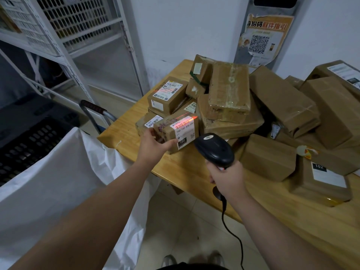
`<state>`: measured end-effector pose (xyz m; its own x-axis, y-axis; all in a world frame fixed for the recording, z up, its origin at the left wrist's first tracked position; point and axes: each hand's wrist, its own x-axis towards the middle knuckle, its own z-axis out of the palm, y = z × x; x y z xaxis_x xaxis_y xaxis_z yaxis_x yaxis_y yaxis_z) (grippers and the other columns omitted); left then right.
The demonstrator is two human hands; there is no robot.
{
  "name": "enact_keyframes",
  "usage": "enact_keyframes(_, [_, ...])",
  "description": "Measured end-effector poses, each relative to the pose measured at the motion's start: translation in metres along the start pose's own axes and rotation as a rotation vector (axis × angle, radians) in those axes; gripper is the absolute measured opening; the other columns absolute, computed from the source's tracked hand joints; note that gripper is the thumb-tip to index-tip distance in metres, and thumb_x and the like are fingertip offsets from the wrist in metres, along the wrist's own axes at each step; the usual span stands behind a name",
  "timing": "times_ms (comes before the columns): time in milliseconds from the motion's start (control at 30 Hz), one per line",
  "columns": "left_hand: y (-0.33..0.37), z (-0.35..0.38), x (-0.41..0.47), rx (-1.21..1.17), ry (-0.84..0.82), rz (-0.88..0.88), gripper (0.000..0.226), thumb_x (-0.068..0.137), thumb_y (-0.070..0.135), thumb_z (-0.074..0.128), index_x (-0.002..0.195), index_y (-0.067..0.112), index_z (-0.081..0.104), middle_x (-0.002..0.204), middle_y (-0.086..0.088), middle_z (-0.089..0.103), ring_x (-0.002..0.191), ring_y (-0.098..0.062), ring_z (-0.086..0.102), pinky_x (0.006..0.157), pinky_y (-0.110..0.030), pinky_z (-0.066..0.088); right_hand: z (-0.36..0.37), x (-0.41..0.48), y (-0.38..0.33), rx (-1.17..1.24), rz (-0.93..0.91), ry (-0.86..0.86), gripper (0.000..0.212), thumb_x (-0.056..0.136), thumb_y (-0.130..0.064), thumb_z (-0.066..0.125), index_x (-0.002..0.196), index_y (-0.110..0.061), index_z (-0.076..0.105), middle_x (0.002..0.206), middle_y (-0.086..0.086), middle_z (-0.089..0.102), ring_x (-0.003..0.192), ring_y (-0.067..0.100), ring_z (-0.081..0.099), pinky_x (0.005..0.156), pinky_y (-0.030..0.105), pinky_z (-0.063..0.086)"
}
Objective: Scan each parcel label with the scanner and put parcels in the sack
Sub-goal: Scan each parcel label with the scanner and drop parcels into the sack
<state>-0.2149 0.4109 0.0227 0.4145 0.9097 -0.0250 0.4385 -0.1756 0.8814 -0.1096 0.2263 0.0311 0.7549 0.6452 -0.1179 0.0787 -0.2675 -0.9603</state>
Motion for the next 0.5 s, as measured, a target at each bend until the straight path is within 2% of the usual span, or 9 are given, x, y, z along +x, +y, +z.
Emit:
enact_keyframes(67, [-0.001,0.001,0.001,-0.009,0.005,-0.012,0.065,0.075,0.024,0.082,0.128,0.013,0.046,0.097,0.016,0.050,0.080,0.008,0.050,0.060,-0.004,0.040,0.001,-0.001,0.001,-0.008,-0.004,0.000,0.026,0.084,-0.008,0.069,0.060,-0.012,0.061,0.044,-0.004,0.057,0.045,0.006,0.057,0.052,0.023,0.049])
enact_keyframes(133, [-0.003,0.001,0.002,-0.019,0.010,-0.021,0.065,0.075,0.022,0.083,0.127,0.013,0.046,0.095,0.018,0.050,0.078,0.012,0.049,0.059,-0.004,0.041,0.000,-0.001,0.000,0.004,0.009,0.003,0.028,0.085,-0.008,0.068,0.058,-0.011,0.061,0.043,-0.002,0.055,0.043,0.008,0.056,0.052,0.025,0.050])
enact_keyframes(267, [-0.005,0.001,0.005,-0.040,0.017,-0.031,0.072,0.073,0.024,0.084,0.132,0.013,0.044,0.109,0.013,0.053,0.097,-0.001,0.053,0.071,-0.007,0.041,-0.004,-0.001,-0.009,-0.037,0.063,-0.038,0.027,0.085,-0.013,0.068,0.059,-0.009,0.062,0.042,-0.001,0.054,0.041,0.008,0.055,0.054,0.032,0.053])
enact_keyframes(433, [-0.006,0.003,0.004,-0.005,0.035,0.008,0.076,0.073,0.023,0.083,0.135,0.013,0.041,0.115,0.013,0.050,0.103,0.000,0.047,0.069,-0.004,0.038,-0.015,0.000,-0.029,-0.120,0.064,-0.062,0.022,0.084,-0.018,0.069,0.064,-0.009,0.064,0.047,-0.001,0.057,0.040,0.005,0.055,0.044,0.017,0.046])
enact_keyframes(500, [-0.007,0.005,0.003,0.008,0.036,0.024,0.077,0.072,0.022,0.084,0.136,0.014,0.041,0.123,0.010,0.052,0.106,-0.001,0.046,0.077,-0.008,0.039,-0.019,-0.001,-0.033,-0.107,0.067,-0.068,0.018,0.085,-0.018,0.069,0.069,-0.011,0.064,0.053,-0.001,0.058,0.041,0.002,0.056,0.042,0.013,0.043])
